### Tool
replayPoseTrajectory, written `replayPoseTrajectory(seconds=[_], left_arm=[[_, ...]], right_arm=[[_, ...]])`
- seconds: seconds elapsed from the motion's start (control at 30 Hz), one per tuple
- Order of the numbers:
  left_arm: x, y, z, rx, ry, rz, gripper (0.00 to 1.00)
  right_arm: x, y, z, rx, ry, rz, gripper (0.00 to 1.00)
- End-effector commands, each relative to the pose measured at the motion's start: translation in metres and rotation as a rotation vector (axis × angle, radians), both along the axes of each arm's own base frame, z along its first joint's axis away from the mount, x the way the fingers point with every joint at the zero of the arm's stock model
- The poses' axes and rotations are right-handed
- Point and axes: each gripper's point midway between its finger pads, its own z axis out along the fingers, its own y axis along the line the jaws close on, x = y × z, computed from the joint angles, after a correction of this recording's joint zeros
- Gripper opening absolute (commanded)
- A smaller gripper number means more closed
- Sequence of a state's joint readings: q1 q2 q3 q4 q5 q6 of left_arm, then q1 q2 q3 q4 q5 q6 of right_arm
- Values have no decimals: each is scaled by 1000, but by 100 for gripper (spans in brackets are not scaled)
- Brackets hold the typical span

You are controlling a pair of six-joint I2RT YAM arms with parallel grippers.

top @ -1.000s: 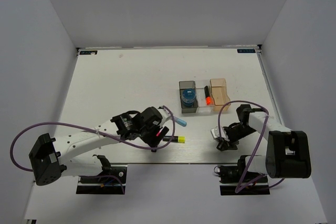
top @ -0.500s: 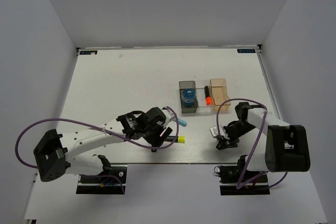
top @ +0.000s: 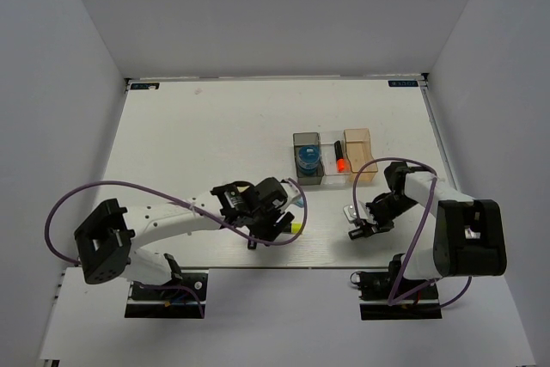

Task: Sort the stationery into containers
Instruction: Grab a piece of stationery with the right arm, then place the stationery into the container

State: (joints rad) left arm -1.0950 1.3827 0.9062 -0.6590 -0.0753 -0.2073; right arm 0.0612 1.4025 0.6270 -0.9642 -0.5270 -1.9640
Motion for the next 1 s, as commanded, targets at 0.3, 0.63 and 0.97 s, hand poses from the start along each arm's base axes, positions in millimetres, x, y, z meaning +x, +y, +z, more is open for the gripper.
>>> replayPoseTrajectory(seconds=[0.3,0.63,0.97], left_arm=[[21,-13,12,-18,-87,20,78],[16,-4,16,-16,-92,-36,77],[13,-8,20,154,-115,-316,57]], right_arm=[[40,4,27,9,-144,-114,0],[147,45,160,324,1,-1029,0],[228,71,173,248,397,-1591,0]])
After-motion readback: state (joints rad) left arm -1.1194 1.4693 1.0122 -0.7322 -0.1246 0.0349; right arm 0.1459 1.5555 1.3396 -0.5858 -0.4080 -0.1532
